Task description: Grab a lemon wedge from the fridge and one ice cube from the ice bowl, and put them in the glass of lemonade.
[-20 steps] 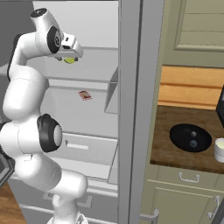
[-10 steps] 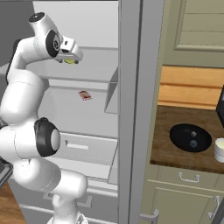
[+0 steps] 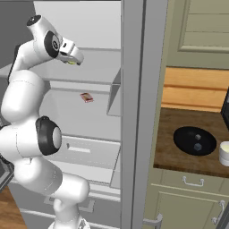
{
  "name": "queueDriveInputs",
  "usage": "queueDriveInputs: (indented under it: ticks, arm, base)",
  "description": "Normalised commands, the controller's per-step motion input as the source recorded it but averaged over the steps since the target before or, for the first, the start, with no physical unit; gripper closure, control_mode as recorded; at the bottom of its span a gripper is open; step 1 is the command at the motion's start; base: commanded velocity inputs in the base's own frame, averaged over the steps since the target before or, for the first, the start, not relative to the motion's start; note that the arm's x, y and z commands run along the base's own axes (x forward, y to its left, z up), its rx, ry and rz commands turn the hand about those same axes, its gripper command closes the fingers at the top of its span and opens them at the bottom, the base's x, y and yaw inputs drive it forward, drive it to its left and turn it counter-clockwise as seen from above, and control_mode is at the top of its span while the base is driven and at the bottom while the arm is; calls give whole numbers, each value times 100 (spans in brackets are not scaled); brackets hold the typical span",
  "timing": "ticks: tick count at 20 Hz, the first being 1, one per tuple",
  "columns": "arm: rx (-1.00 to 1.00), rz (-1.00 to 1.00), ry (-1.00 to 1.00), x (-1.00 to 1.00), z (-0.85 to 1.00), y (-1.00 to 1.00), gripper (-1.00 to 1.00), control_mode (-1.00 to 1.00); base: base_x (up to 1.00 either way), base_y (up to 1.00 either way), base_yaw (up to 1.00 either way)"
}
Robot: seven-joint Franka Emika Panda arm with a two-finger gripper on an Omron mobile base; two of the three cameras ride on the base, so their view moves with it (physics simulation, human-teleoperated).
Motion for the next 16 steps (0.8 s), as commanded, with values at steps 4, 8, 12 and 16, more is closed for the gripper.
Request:
queueDriveInputs:
  ticks: [4, 8, 12, 16]
  arm:
    - [0, -4, 2, 3, -13, 0, -100, -100]
    - [0, -2, 3, 0, -27, 0, -100, -100]
    - [0, -1, 4, 0, -33, 0, -100, -100]
    - [0, 0, 5, -1, -48, 0, 100, -100]
  base:
    - [0, 0, 0]
    - [0, 0, 0]
    - [0, 0, 0]
    - [0, 0, 0]
